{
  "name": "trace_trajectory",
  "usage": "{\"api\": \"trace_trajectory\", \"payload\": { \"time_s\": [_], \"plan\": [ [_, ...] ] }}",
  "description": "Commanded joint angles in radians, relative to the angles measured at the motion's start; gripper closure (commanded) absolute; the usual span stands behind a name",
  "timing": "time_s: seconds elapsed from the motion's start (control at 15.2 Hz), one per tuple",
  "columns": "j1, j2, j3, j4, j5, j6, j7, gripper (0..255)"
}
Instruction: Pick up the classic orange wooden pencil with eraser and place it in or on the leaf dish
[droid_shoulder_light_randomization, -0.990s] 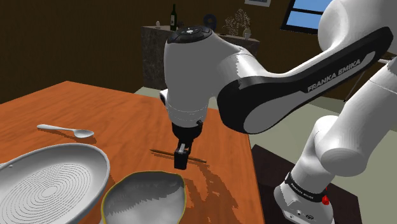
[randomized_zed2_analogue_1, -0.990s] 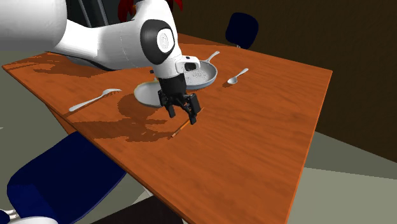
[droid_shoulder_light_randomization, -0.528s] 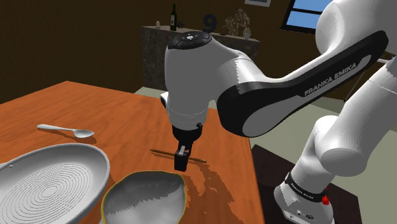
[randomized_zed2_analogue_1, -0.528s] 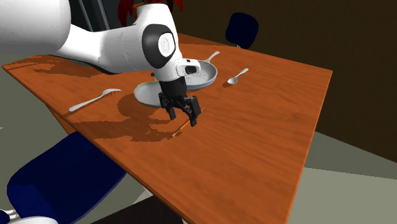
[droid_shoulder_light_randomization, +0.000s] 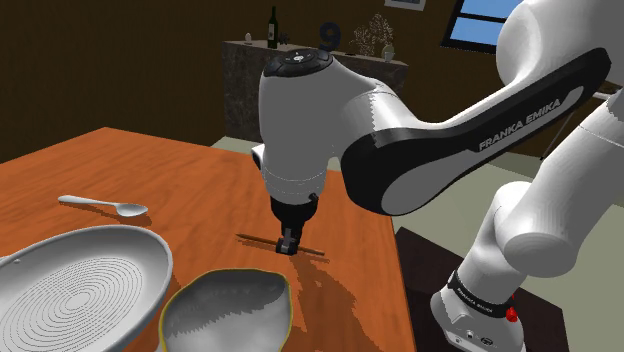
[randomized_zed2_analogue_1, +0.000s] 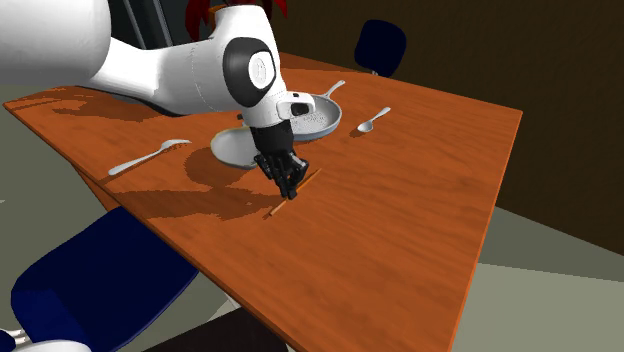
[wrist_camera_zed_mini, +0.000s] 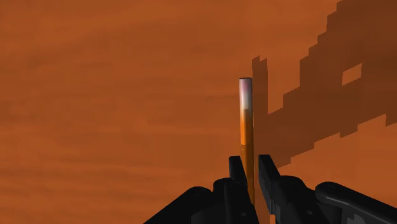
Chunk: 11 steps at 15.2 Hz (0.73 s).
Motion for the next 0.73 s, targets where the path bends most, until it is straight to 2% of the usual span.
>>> {"api": "trace_trajectory", "payload": {
  "time_s": [0.0, 0.13, 0.66],
  "plan": [
    [0.000, 0.001, 0.000, -0.001, 0.000, 0.000, 0.000, 255],
    [0.000, 0.000, 0.000, -0.001, 0.000, 0.000, 0.000, 255],
    [0.005, -0.048, -0.019, 0.068, 0.032, -0.104, -0.043, 255]
  ]
}}
